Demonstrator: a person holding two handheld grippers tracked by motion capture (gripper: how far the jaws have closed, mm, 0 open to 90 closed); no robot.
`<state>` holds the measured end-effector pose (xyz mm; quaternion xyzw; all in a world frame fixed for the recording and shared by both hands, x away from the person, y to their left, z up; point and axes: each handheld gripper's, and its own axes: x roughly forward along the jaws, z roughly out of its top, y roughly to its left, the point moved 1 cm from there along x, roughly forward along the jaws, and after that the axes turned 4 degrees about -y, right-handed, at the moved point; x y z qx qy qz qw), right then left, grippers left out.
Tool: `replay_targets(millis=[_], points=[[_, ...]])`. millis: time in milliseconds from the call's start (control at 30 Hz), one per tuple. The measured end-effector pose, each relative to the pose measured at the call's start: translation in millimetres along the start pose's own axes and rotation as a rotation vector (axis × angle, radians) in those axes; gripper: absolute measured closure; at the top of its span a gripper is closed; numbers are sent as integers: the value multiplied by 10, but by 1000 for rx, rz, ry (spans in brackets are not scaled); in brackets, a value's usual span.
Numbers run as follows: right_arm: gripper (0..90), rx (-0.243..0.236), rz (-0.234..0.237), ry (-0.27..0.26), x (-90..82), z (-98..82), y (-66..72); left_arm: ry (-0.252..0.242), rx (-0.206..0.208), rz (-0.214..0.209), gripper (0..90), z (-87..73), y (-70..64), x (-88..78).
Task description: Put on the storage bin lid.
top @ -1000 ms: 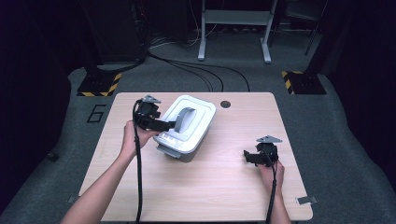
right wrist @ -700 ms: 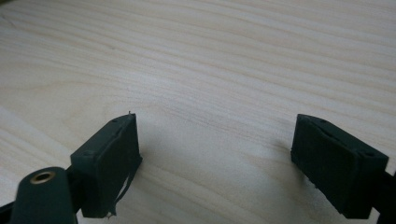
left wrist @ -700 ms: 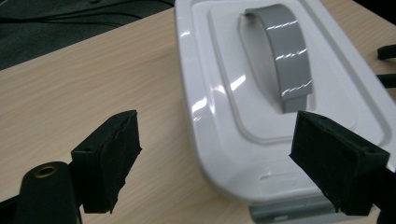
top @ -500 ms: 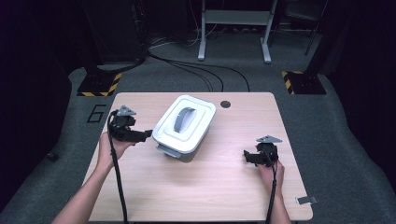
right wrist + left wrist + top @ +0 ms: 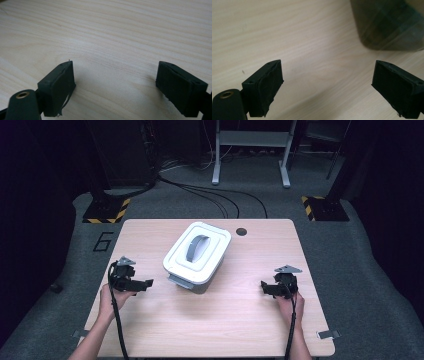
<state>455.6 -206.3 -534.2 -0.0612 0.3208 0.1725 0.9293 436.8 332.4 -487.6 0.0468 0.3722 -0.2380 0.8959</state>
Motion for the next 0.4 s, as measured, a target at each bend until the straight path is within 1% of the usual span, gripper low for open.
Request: replay_targets(millis=[33, 67, 100, 133, 167, 200, 233, 267, 333, 367, 400], points=[[144, 0, 0, 0, 0, 0, 0, 2, -7, 6, 85, -54, 10, 41], [144, -1, 0, 0, 0, 0, 0, 15, -21, 16, 73, -123, 26, 85], [143, 0, 0, 0, 0, 0, 0, 24, -20, 12, 61, -190, 50, 121], [142, -1, 0, 0, 0, 0, 0, 11, -46, 7, 49, -260, 52, 168], [140, -1, 1, 0, 1, 0, 1, 17, -54, 10, 34, -318, 67, 200], [140, -2, 1, 0, 1, 0, 1, -1, -28, 31, 14, -366, 78, 212], [139, -1, -1, 1, 1, 0, 1, -22, -16, 43, 7, -401, 72, 207], [139, 0, 1, 1, 2, 1, 1, -30, -5, 47, 11, -424, 69, 200], [138, 13, 0, -1, 5, 3, 12, -61, 9, 64, 10, -463, 45, 207], [137, 13, 0, 0, 5, 4, 12, -75, 25, 78, 10, -486, 33, 213], [135, 11, 0, -1, 8, 6, 11, -67, 36, 92, 10, -489, 13, 217]])
